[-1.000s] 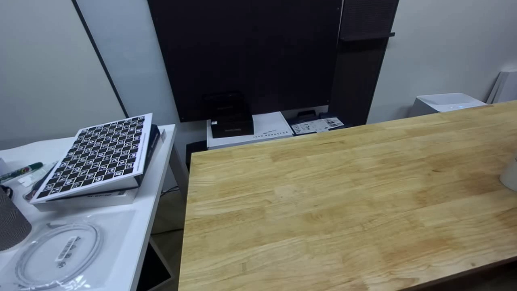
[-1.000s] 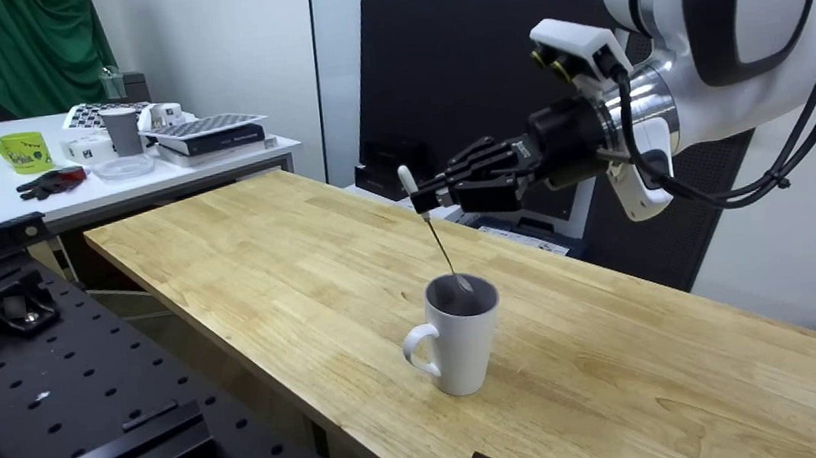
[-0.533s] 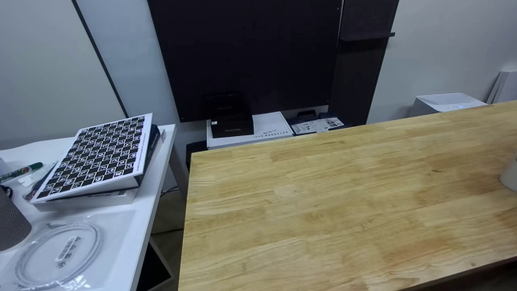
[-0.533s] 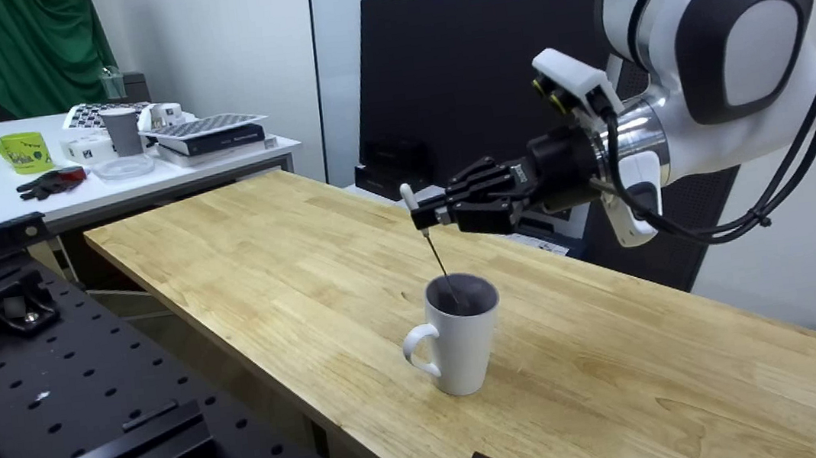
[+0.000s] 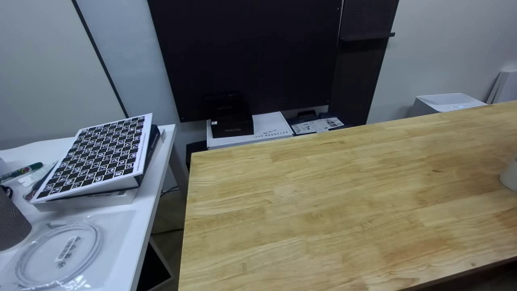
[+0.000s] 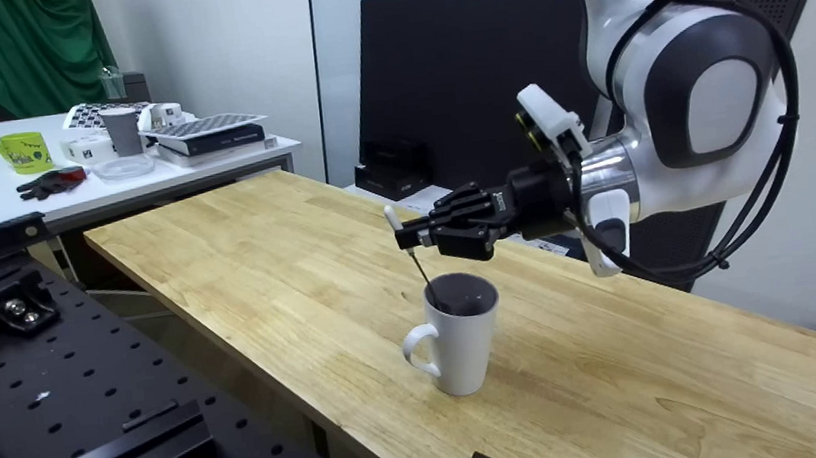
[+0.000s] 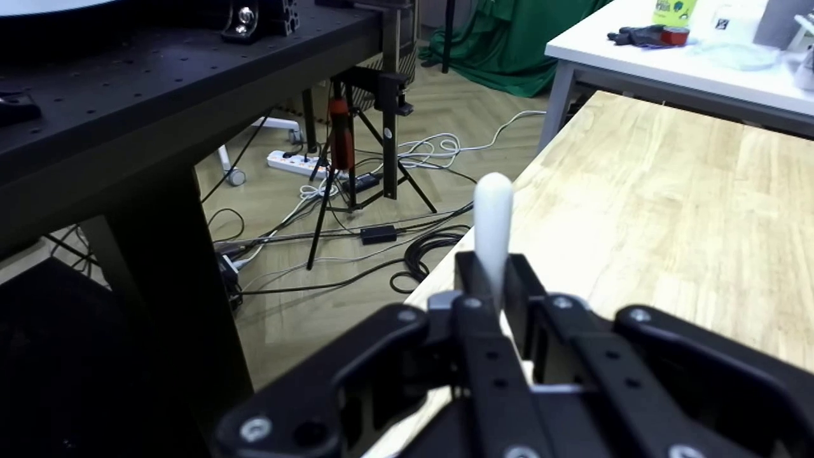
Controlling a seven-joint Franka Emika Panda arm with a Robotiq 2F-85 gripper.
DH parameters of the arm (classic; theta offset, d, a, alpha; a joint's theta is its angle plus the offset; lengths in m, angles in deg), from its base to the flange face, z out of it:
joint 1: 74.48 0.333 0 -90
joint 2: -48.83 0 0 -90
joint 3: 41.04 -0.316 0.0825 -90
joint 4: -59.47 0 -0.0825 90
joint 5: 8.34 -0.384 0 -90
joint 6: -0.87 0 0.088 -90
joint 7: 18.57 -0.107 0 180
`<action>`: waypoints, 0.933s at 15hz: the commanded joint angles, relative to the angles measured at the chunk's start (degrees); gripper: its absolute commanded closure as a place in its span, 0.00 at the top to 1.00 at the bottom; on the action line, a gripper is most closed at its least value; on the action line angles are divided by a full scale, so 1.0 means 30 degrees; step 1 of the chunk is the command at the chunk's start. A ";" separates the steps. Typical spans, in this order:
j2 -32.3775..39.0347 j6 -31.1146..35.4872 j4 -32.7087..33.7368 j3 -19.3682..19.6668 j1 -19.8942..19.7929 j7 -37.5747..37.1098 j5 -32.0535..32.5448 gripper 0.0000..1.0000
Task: Put the spoon in the mug
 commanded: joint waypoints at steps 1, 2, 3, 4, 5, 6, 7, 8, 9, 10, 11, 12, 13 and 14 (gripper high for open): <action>0.2300 -0.1459 0.3275 -0.0126 -0.1210 -0.0777 -0.0107 0.03; 0.2240 -0.1516 0.3438 -0.0063 -0.1246 -0.0735 -0.0044 0.03; 0.2171 -0.1554 0.3573 -0.0009 -0.1278 -0.0772 -0.0040 0.03; 0.2112 -0.1517 0.3725 0.0054 -0.1291 -0.0793 -0.0022 0.03; 0.2031 -0.1600 0.3859 0.0070 -0.1313 -0.0745 0.0017 0.03; 0.1992 -0.1674 0.3996 0.0072 -0.1338 -0.0731 0.0012 0.03; 0.1986 -0.1696 0.4109 0.0087 -0.1321 -0.0741 0.0036 0.03; 0.2017 -0.1819 0.4231 0.0058 -0.1353 -0.0752 0.0016 0.03; 0.2047 -0.1859 0.4306 0.0036 -0.1333 -0.0705 0.0053 0.03; 0.2083 -0.1834 0.4287 0.0002 -0.1247 -0.0752 0.0020 0.38; 0.2094 -0.1887 0.4342 -0.0025 -0.1228 -0.0716 0.0041 0.39; 0.2089 -0.1967 0.4389 -0.0086 -0.1211 -0.0634 0.0075 0.43; 0.2064 -0.1980 0.4406 -0.0108 -0.1168 -0.0638 0.0091 0.51; 0.2027 -0.2010 0.4443 -0.0147 -0.1113 -0.0631 0.0120 0.57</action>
